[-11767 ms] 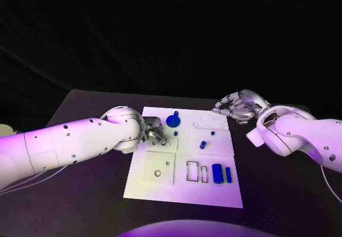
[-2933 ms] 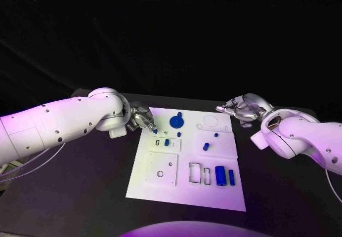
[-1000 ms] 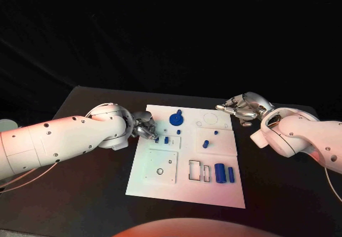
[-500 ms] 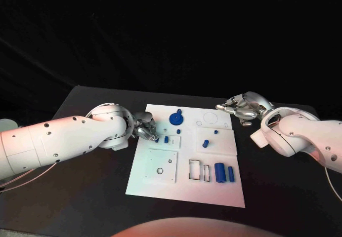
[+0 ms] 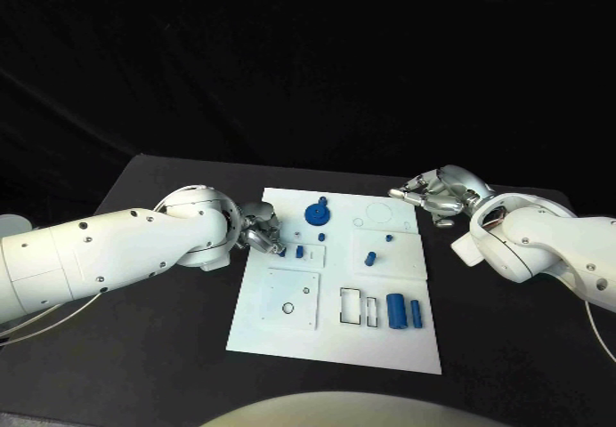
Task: Assemble the parts on the task board
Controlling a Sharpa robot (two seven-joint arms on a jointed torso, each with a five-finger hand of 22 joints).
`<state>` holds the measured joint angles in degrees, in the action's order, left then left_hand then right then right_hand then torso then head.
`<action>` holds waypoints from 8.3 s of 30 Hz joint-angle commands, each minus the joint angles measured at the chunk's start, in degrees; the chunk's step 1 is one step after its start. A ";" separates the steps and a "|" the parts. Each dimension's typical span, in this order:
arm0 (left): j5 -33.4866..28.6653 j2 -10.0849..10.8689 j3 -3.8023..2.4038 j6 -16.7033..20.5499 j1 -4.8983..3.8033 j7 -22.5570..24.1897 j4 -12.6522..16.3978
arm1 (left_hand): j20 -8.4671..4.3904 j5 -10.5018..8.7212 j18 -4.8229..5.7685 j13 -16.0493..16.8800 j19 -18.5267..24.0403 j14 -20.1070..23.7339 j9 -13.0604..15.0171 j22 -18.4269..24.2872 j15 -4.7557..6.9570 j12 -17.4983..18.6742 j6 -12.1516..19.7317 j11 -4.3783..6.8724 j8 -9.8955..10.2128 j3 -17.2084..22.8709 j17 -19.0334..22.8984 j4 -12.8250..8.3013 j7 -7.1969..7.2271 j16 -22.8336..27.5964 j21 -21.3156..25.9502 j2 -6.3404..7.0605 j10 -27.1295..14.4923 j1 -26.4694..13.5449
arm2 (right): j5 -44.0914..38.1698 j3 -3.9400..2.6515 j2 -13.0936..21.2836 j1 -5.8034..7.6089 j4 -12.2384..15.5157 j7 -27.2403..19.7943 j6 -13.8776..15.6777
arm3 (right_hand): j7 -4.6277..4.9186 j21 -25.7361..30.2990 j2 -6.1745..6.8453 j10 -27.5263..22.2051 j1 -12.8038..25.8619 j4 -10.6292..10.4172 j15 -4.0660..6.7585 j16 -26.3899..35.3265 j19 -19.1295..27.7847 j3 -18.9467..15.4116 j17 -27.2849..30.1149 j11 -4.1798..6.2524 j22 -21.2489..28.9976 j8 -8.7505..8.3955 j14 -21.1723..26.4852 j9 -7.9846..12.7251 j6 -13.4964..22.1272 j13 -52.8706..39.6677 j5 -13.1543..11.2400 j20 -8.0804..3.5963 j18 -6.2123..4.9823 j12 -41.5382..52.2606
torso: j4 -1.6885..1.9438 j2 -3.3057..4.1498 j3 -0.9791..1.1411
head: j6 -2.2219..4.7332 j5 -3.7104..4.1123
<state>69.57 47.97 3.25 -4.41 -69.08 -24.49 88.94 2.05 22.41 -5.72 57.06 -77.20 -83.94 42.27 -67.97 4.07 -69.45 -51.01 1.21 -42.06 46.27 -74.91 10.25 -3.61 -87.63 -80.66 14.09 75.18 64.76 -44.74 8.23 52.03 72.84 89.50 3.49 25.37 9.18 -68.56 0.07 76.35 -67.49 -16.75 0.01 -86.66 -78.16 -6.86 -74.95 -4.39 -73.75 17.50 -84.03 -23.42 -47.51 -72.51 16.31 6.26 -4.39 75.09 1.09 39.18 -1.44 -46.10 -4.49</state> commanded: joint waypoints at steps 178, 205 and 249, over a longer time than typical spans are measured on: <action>-6.51 -0.34 -0.53 5.11 0.10 0.00 -1.40 | -0.56 -2.24 1.11 1.81 -1.07 -4.93 1.59 -0.04 0.88 0.91 -3.97 0.64 5.45 -22.56 -11.07 6.62 1.51 -0.14 0.82 -1.79 1.89 -8.75 | -0.19 0.00 0.23 -0.05 -0.02 -0.21 -0.37 | -0.19 0.58 -1.04 -0.31 -0.14 -0.10 -0.11 0.43 0.47 -1.36 -5.78 0.11 0.14 0.33 -3.81 0.17 0.28 0.22 0.36 -0.09 -0.96 -0.03 | 0.07 -0.06 -0.03 | -0.86 0.75; 7.23 -4.90 -0.12 15.88 0.16 27.38 -2.93 | 6.59 -2.25 -4.70 -37.96 24.31 26.53 -13.76 38.95 -7.38 35.82 12.94 -8.54 15.41 -20.11 34.73 0.23 -6.58 32.98 34.42 1.13 -29.56 18.18 | -0.29 0.00 0.08 -0.22 -0.40 -0.94 0.24 | -0.18 1.37 -1.28 -1.02 -0.48 0.04 -0.11 0.79 0.86 -1.63 -4.99 0.10 0.65 0.39 -3.61 0.21 0.37 1.11 0.41 -0.09 -1.13 -0.78 | -0.11 0.00 -0.07 | 0.25 1.36; 23.47 -15.40 0.50 6.54 0.25 23.25 -14.18 | 6.06 -3.96 -4.85 -46.63 22.74 22.33 -24.32 29.30 -6.47 35.63 3.65 -7.41 20.45 -20.48 34.92 1.63 -4.86 14.41 20.72 -0.37 -25.91 21.92 | -1.82 0.00 -0.32 -0.35 -0.32 -0.95 0.08 | -0.19 1.63 -1.55 -1.01 -0.84 0.00 -0.11 0.87 0.98 -1.65 -4.86 0.10 0.80 0.44 -3.57 0.23 0.38 1.09 0.42 -0.09 -1.18 -0.78 | -0.05 0.02 0.02 | 0.30 1.80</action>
<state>92.99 32.83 3.75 3.29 -68.85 -1.62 74.92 8.18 18.84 -9.78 10.47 -54.66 -61.16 18.00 -38.61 -2.34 -33.94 -46.91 -6.14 -21.89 25.48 -39.77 11.92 -8.49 -73.01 -59.75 13.65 48.79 86.34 -45.52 8.24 51.75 72.52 89.09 2.98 25.58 9.18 -67.23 -1.06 75.43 -68.17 -16.83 0.01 -85.99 -77.55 -8.20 -74.93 -4.31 -73.04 17.72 -84.03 -23.24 -47.52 -71.43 16.53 6.05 -4.40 74.49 1.07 39.18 -1.42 -45.81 -2.58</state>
